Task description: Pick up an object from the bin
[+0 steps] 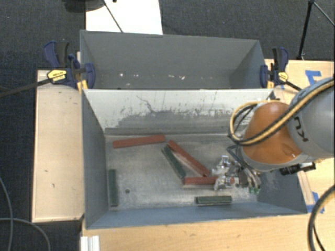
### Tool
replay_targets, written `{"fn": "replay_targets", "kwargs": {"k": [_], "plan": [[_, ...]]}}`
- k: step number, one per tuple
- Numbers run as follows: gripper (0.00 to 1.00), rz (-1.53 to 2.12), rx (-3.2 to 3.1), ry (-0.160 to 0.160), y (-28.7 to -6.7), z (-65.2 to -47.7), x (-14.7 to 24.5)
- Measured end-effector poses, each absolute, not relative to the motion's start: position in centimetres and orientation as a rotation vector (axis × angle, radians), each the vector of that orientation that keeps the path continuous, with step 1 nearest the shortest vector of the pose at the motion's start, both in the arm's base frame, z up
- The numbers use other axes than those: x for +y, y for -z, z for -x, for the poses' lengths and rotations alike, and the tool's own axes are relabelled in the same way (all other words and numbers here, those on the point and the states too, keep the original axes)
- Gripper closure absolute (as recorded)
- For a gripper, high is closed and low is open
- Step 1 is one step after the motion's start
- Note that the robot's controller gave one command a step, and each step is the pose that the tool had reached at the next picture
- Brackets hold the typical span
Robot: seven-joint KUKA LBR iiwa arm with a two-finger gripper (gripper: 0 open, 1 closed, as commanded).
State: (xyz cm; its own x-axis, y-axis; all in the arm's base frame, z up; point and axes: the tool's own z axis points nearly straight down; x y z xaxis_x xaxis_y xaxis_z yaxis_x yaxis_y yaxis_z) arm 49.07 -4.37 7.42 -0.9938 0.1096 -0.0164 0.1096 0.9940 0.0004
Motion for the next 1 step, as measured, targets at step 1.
{"fn": "replay_targets", "kwargs": {"k": [1], "plan": [[1.00, -0.118, 3.137, 0.000, -20.48, -48.37, -3.78]]}}
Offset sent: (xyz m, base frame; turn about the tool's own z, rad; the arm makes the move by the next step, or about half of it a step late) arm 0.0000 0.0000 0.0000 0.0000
